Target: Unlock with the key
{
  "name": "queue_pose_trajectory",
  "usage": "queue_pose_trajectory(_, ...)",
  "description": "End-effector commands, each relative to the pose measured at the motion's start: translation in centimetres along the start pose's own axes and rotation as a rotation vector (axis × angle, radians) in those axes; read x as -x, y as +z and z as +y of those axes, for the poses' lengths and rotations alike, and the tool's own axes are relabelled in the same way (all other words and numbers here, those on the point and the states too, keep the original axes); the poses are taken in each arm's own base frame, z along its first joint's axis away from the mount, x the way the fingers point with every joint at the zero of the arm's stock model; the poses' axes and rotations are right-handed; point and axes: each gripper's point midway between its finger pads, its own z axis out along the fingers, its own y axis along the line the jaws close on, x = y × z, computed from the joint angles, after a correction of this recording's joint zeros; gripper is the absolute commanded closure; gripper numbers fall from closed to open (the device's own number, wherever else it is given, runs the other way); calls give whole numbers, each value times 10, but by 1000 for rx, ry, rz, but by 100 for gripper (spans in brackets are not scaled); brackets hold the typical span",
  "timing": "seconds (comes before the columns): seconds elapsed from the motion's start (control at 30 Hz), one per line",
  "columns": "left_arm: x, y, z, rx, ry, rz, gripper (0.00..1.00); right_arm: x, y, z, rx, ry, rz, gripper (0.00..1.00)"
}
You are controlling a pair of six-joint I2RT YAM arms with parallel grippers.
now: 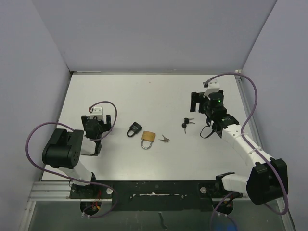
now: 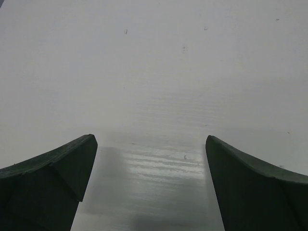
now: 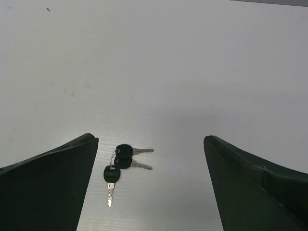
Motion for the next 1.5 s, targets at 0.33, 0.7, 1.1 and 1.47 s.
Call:
queue_pose_trajectory(0.33,28,4,3,15,-34,-83,2,33,-20,7,27,-46,-130,2)
queue_pose_trajectory(0.7,29,4,2,14,-34,-84,2,18,-18,12,75,-29,-81,2)
queue_pose_trajectory(1.1,29,4,2,14,-34,-84,2,-6,8,23,113,-16,-15,2)
queue_pose_trajectory(1.47,29,4,3,15,-34,-85,2,-9,15,29,131,18,-8,2)
